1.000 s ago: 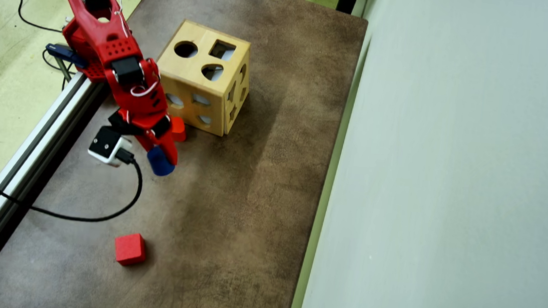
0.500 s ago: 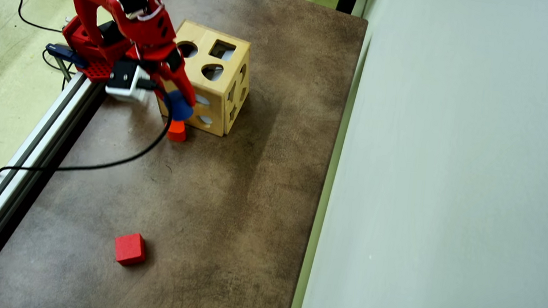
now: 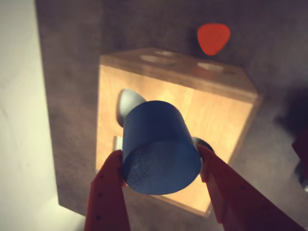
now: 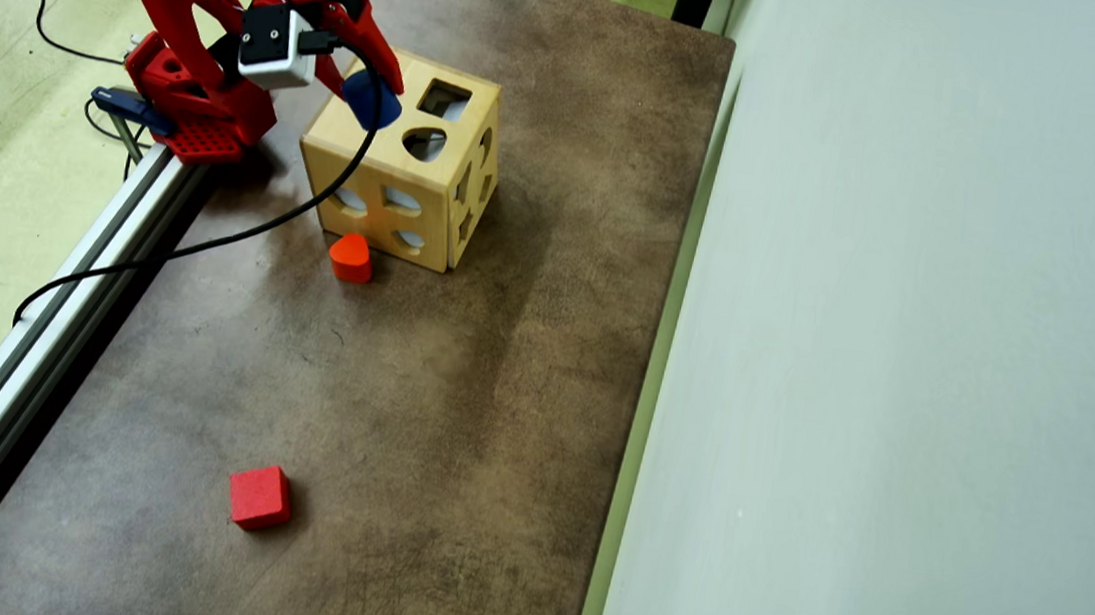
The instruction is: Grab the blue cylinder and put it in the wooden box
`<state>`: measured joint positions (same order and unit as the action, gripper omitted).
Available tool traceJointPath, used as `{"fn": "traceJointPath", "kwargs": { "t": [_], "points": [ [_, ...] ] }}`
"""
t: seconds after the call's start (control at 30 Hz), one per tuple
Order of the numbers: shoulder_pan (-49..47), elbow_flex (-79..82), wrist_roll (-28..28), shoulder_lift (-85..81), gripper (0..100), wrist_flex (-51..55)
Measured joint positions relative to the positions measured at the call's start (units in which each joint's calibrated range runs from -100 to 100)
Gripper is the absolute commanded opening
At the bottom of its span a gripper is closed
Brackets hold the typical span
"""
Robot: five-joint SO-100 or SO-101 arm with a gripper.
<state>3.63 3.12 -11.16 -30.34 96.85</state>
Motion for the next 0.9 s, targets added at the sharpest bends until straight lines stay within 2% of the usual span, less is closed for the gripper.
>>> {"fn": "traceJointPath", "kwargs": {
  "t": [0.6, 0.9],
  "points": [
    [-9.63, 3.16, 7.33, 0.00, 13, 0.48],
    [-10.20, 6.95, 7.62, 0.00, 13, 0.48]
  ]
}}
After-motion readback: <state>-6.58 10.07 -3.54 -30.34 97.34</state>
